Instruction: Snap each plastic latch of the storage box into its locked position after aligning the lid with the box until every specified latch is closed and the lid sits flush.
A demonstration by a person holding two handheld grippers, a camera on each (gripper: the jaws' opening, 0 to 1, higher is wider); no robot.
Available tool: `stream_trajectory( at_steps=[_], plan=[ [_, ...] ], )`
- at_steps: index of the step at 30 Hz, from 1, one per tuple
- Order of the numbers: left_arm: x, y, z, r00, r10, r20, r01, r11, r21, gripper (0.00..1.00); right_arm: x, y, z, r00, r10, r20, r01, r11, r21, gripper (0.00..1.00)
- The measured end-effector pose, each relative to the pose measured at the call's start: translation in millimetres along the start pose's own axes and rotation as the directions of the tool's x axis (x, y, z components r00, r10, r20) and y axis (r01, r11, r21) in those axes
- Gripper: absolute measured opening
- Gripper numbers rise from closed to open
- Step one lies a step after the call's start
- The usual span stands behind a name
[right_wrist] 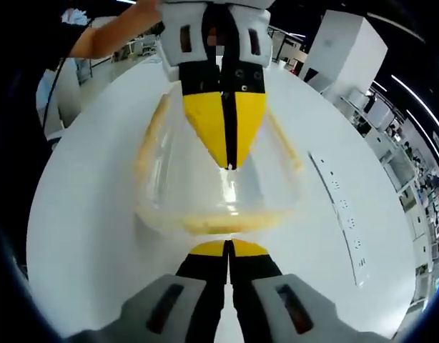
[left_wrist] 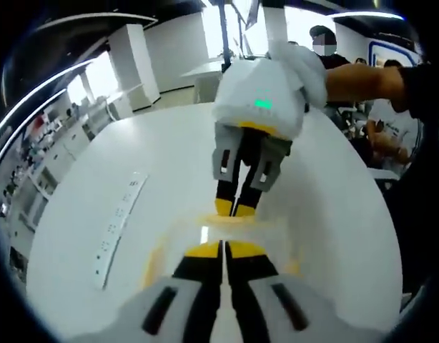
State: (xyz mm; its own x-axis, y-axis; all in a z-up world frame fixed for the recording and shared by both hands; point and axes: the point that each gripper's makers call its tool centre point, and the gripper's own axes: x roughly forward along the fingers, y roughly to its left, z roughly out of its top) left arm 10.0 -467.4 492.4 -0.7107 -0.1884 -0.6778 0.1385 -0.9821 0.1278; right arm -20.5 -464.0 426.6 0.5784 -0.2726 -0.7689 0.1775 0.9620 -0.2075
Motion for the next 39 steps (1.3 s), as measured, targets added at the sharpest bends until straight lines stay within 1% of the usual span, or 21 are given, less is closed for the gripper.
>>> stream_trajectory(
  at_steps=[2, 4, 7, 8, 10, 12, 14, 15, 17, 18, 19, 20, 22, 29, 36, 39],
  plan=[
    [-10, 6.5, -4.3, 1.000, 0.031, -0.004, -0.031, 1.000, 0.000, 0.05, -5, -5, 3.5, 1.000, -0.024, 0.015, 0.025, 1.000, -0.001, 0.00],
    [-21, 10.8, -8.8, 0.999, 0.048, -0.001, -0.048, 0.999, -0.006, 0.05, -10, -9, 7.4, 0.999, -0.043, 0.028, 0.043, 0.999, 0.005, 0.00],
    [-38, 20.6, -15.6, 0.997, 0.079, 0.010, -0.079, 0.997, -0.024, 0.07, -21, -16, 20.8, 0.994, -0.081, 0.068, 0.080, 0.997, 0.020, 0.01],
    [-44, 23.3, -19.6, 0.996, 0.094, 0.005, -0.094, 0.995, -0.026, 0.07, -22, -17, 20.8, 0.995, -0.086, 0.057, 0.085, 0.996, 0.024, 0.01],
    [-57, 26.5, -31.6, 0.994, 0.107, -0.022, -0.108, 0.994, -0.034, 0.07, -24, -15, 22.4, 0.995, -0.089, 0.052, 0.089, 0.996, 0.000, 0.01],
    [-73, 29.8, -44.1, 0.992, 0.124, -0.033, -0.125, 0.991, -0.042, 0.08, -26, -17, 24.6, 0.994, -0.091, 0.056, 0.091, 0.996, 0.008, 0.03],
    [-82, 31.4, -55.2, 0.990, 0.131, -0.050, -0.134, 0.990, -0.053, 0.09, -29, -20, 39.3, 0.988, -0.094, 0.125, 0.093, 0.996, 0.020, 0.10],
    [-88, 34.6, -63.9, 0.988, 0.144, -0.059, -0.148, 0.987, -0.062, 0.09, -31, -20, 44.7, 0.986, -0.092, 0.138, 0.089, 0.996, 0.024, 0.10],
    [-96, 38.9, -77.6, 0.984, 0.160, -0.079, -0.167, 0.982, -0.089, 0.08, -31, -19, 53.0, 0.986, -0.090, 0.142, 0.088, 0.996, 0.016, 0.10],
    [-99, 40.8, -83.2, 0.983, 0.166, -0.084, -0.174, 0.980, -0.098, 0.08, -29, -17, 61.6, 0.985, -0.086, 0.151, 0.087, 0.996, 0.001, 0.10],
    [-102, 42.4, -88.5, 0.982, 0.169, -0.087, -0.178, 0.978, -0.108, 0.08, -27, -16, 66.4, 0.984, -0.078, 0.159, 0.080, 0.997, -0.006, 0.10],
    [-103, 43.2, -91.7, 0.981, 0.171, -0.089, -0.180, 0.977, -0.115, 0.08, -24, -12, 77.0, 0.981, -0.059, 0.183, 0.062, 0.998, -0.011, 0.10],
    [-107, 45.6, -100.3, 0.980, 0.178, -0.093, -0.190, 0.973, -0.132, 0.07, -17, -8, 87.4, 0.980, -0.044, 0.195, 0.049, 0.999, -0.019, 0.10],
    [-113, 45.0, -125.0, 0.979, 0.174, -0.104, -0.191, 0.966, -0.175, 0.05, 9, 3, 114.8, 0.978, 0.010, 0.206, 0.003, 0.998, -0.064, 0.10],
    [-119, 46.9, -138.7, 0.980, 0.173, -0.097, -0.190, 0.961, -0.201, 0.02, 24, 8, 139.9, 0.973, 0.048, 0.227, -0.028, 0.996, -0.087, 0.10],
    [-120, 45.7, -144.2, 0.982, 0.165, -0.096, -0.182, 0.961, -0.210, 0.01, 31, 9, 147.7, 0.972, 0.061, 0.227, -0.041, 0.995, -0.094, 0.07]
  ],
)
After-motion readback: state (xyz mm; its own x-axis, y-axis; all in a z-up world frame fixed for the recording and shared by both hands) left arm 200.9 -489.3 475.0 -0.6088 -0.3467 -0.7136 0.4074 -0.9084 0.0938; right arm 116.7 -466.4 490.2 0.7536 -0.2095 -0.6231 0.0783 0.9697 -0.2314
